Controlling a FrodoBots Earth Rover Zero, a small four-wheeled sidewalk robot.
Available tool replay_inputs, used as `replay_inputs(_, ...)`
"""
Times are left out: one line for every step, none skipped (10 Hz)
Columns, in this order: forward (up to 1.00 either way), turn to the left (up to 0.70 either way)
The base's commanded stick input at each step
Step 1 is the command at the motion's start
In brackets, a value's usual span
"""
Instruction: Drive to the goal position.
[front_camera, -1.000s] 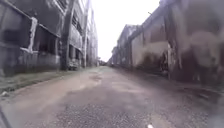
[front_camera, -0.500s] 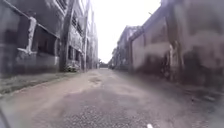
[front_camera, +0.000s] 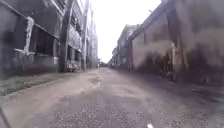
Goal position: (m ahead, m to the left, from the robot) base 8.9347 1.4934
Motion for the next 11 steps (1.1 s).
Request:
replay_inputs(0.3,0.0)
replay_inputs(0.3,0.0)
replay_inputs(0.3,0.0)
replay_inputs(0.3,0.0)
replay_inputs(0.3,0.0)
replay_inputs(0.3,0.0)
replay_inputs(0.3,0.0)
replay_inputs(0.3,0.0)
replay_inputs(0.3,0.0)
replay_inputs(0.3,0.0)
replay_inputs(0.3,0.0)
